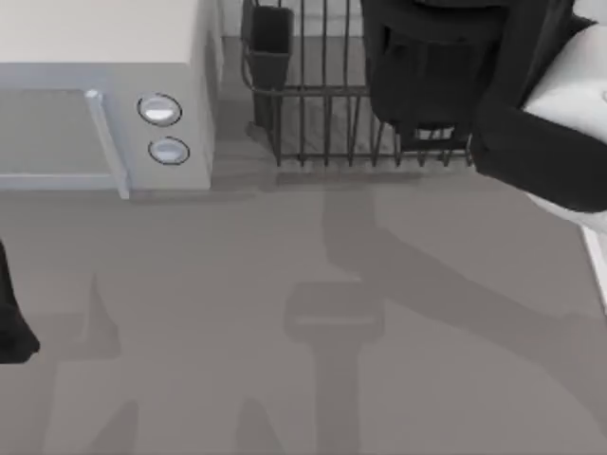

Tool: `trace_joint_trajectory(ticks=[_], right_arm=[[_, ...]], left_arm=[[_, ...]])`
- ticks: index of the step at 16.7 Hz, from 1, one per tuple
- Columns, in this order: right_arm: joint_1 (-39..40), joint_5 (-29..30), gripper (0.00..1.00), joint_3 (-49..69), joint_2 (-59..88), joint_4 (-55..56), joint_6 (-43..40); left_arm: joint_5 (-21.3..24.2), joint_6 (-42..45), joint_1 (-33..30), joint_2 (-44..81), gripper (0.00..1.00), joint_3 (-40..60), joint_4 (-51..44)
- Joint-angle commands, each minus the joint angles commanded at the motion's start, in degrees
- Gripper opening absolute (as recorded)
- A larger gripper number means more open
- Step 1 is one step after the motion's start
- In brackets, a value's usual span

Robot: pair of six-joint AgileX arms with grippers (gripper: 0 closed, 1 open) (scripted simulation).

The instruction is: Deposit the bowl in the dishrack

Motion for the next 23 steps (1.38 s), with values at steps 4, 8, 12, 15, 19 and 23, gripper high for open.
trace_joint_trajectory(ticks=[4, 8, 12, 15, 19, 23], right_arm=[[-7.15, -7.11, 0.0, -1.68, 11.72, 14.76, -0.1], [-15.12, -14.76, 0.0, -4.12, 22.72, 29.43, -0.31], [-19.42, -18.85, 0.0, -5.64, 27.92, 35.17, -0.64], [-19.45, -18.88, 0.0, -5.65, 27.95, 35.2, -0.64], [-19.45, -18.88, 0.23, -5.65, 27.95, 35.2, -0.64], [-19.45, -18.88, 0.53, -5.65, 27.95, 35.2, -0.64]], left_arm=[[0.0, 0.0, 0.0, 0.0, 1.0, 0.0, 0.0], [0.0, 0.0, 0.0, 0.0, 1.0, 0.0, 0.0], [0.0, 0.0, 0.0, 0.0, 1.0, 0.0, 0.0], [0.0, 0.0, 0.0, 0.0, 1.0, 0.0, 0.0], [0.0, 0.0, 0.0, 0.0, 1.0, 0.0, 0.0], [0.0, 0.0, 0.0, 0.0, 1.0, 0.0, 0.0]])
